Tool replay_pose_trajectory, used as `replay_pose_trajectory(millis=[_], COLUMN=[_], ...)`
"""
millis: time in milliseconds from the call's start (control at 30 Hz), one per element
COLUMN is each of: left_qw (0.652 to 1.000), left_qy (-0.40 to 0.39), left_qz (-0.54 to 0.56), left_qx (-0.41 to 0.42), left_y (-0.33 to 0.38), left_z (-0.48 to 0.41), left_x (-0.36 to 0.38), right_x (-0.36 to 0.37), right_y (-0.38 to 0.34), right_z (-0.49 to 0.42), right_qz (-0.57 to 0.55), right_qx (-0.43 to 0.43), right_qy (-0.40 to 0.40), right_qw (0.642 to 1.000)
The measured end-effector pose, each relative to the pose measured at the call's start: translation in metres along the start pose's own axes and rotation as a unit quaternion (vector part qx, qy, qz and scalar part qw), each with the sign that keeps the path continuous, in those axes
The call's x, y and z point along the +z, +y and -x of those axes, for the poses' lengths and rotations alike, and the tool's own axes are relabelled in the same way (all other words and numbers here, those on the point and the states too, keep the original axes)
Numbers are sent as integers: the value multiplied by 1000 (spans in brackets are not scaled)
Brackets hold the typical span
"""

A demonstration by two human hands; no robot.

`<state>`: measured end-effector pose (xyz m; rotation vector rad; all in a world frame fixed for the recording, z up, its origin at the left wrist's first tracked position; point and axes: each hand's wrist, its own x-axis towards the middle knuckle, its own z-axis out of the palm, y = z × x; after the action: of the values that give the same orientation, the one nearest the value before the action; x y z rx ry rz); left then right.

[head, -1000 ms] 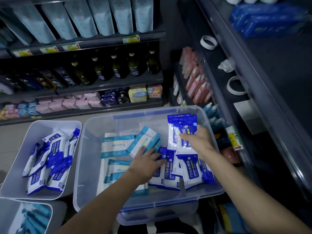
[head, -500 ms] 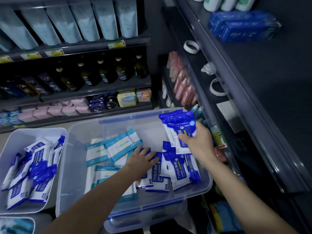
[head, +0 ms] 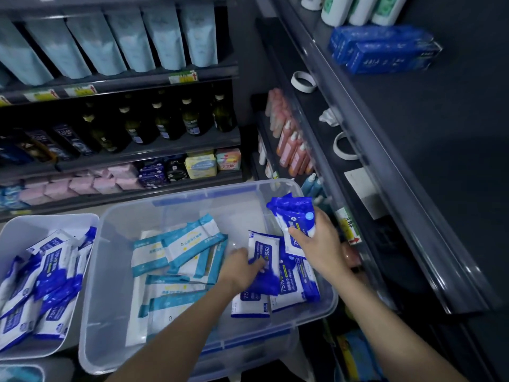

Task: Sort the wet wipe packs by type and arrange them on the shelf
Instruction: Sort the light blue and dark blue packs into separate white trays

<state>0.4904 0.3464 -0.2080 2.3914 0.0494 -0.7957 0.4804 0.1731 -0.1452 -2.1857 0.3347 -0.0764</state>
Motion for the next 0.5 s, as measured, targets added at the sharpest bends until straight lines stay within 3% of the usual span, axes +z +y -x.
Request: replay_pose_trajectory(millis=[267, 500], left_qw=[990, 942], left_qy=[4, -48], left_qz=[118, 306], left_qx=[-75, -127], left_y=[26, 28], left_z=[6, -3], left_x=[33, 36], right_x=[-1, 0], right_y=[7, 8], right_z=[-4, -2], right_qz=[-99, -126], right_qx=[94, 111], right_qy=[44, 49], right_qw=[990, 985])
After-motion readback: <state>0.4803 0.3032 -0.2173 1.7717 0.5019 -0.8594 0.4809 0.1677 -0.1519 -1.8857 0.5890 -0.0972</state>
